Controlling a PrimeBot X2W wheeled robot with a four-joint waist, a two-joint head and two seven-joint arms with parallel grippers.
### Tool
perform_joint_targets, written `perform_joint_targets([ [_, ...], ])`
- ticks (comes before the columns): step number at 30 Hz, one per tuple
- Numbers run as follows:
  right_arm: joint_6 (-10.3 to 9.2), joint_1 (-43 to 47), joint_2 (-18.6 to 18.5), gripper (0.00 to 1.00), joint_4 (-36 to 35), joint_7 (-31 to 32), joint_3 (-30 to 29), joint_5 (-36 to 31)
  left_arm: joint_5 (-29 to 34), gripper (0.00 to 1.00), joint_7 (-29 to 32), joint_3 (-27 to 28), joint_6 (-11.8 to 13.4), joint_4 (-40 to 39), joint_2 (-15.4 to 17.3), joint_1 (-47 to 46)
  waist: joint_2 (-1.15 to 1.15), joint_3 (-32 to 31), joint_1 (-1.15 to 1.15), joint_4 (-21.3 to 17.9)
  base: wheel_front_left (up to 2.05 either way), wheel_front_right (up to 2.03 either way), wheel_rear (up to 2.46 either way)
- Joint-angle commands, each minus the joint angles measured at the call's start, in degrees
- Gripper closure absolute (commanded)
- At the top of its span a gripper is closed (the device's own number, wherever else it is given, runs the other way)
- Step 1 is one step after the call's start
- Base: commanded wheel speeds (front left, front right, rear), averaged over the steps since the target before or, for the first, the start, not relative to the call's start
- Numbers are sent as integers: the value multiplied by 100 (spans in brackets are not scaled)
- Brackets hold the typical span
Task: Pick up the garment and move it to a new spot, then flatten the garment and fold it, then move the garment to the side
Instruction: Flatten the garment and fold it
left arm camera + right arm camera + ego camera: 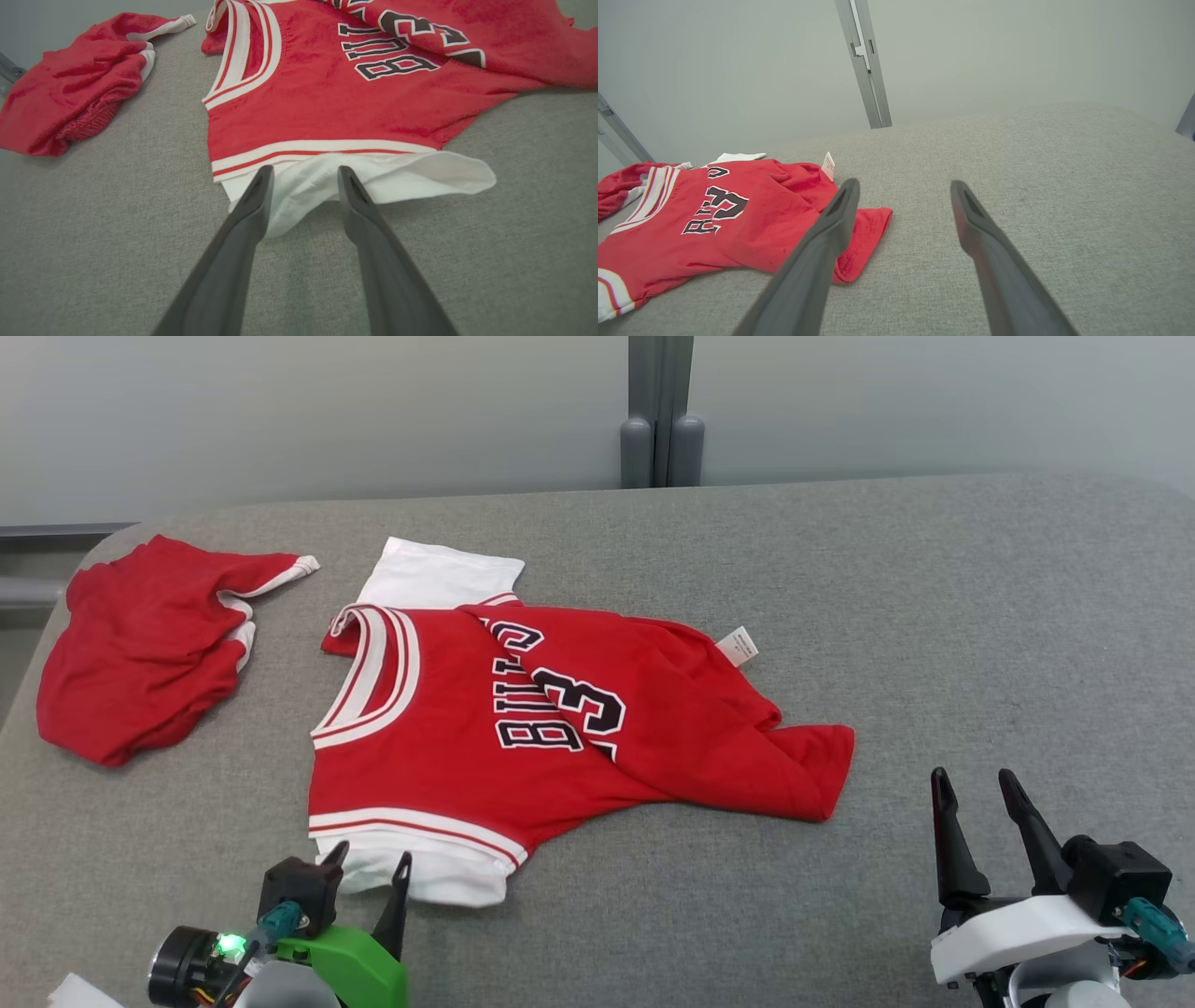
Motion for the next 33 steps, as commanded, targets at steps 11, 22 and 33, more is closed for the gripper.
perform_joint_targets([
  [11,0,70,-18,0,-58,47,-23,-49,-91,0,-1706,472,302,-228,-342,35,0,-105,0,-28,0,0,0],
  [22,0,-10,-73,0,-45,41,-25,-16,533,0,-2030,1389,570,-672,-763,33,0,-7,0,-128,0,0,0],
  [33,0,-71,-128,0,74,25,27,37,1031,0,-2032,2428,172,-820,-1196,430,0,84,0,-193,0,0,0],
])
